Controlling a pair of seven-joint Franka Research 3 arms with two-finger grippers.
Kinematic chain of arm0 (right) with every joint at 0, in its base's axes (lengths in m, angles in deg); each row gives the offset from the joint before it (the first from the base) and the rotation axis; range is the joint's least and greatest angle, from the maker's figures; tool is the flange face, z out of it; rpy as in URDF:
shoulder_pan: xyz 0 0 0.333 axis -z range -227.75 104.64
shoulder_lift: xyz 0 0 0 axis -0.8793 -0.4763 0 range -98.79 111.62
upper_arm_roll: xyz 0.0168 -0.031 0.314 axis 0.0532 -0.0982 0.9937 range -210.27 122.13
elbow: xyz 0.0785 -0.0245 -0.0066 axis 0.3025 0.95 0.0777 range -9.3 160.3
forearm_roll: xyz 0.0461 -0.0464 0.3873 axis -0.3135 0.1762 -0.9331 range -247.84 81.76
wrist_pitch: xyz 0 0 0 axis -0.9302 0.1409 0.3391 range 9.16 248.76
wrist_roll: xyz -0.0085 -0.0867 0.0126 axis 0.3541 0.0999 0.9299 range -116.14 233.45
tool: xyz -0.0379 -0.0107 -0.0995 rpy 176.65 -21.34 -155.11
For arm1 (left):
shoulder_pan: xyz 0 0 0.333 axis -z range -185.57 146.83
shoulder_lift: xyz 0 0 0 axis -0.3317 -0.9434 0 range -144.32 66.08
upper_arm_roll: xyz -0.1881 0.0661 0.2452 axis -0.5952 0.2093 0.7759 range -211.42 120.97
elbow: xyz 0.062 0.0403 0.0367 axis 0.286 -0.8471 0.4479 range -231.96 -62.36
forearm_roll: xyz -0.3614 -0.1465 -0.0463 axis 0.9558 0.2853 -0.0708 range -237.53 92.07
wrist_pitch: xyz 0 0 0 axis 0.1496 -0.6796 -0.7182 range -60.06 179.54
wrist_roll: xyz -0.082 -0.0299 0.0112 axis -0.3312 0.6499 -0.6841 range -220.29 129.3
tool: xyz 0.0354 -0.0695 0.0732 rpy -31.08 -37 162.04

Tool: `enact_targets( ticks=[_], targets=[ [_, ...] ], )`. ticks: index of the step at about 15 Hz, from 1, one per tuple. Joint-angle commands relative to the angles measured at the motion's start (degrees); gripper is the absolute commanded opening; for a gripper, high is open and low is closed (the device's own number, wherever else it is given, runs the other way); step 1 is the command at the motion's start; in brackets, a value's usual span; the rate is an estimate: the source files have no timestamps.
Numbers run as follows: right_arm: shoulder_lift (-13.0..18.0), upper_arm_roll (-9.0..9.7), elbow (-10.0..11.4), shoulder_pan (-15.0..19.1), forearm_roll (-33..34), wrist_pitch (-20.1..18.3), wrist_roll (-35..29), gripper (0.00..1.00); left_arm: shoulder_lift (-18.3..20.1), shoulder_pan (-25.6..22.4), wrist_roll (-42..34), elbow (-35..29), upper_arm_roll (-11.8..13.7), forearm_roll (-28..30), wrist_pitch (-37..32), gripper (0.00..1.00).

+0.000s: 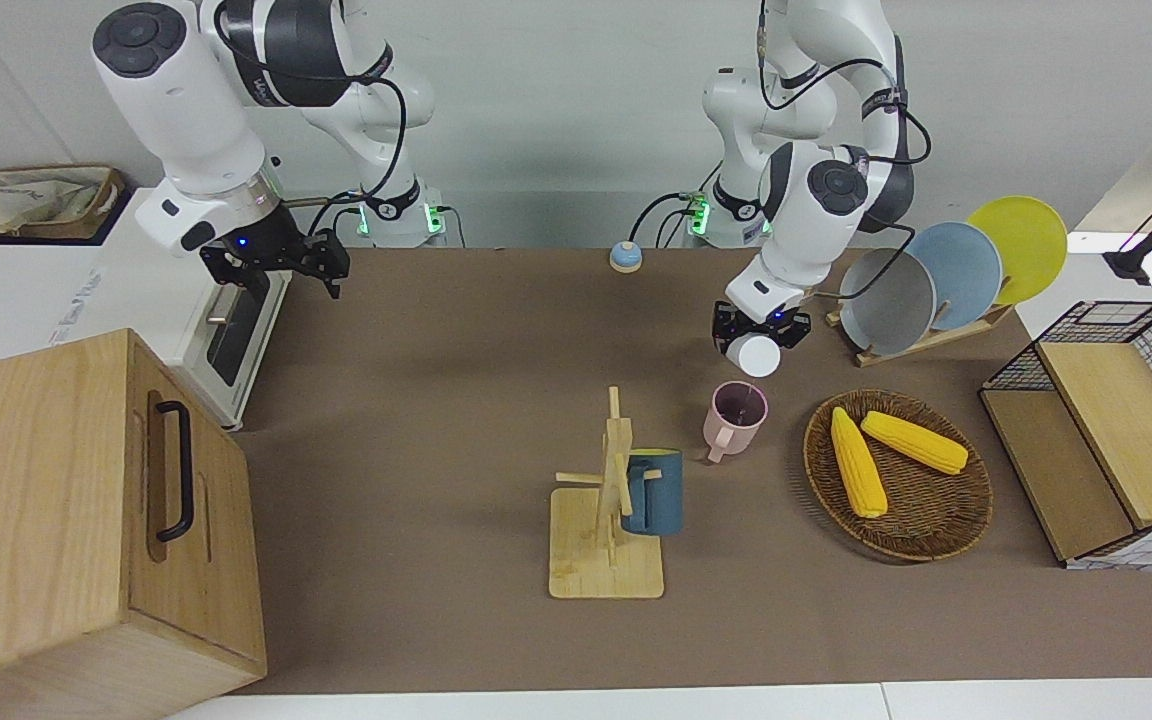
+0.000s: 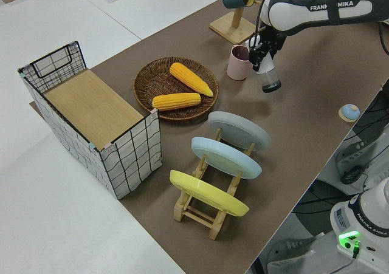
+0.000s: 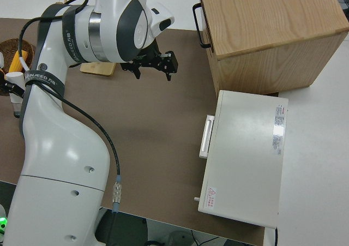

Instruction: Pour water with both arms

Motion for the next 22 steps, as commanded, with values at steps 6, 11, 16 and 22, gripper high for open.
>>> enact_targets(
  ticks=[6,11,16,22],
  targets=[
    [0.67,0.45,-3.28,-0.4,-0.55,-0.49,0.83,0.985,-1.64,0.42,0.64,4.29,0.44,0.85,-4.71,0.0],
    [0.76,0.37,-5.04,-0.31,-0.47,-0.48,0.83,0.985,-1.82,0.33,0.64,4.64,0.44,0.85,-5.24,0.0],
    [0.76,0.46,-5.3,-0.58,-0.55,-0.48,0.83,0.985,-4.01,0.24,0.72,7.45,0.44,0.85,-8.06,0.0],
    [0.76,0.46,-5.3,-0.58,-0.55,-0.49,0.83,0.985,-4.19,0.24,0.64,7.89,0.44,0.85,-9.37,0.0]
  ],
)
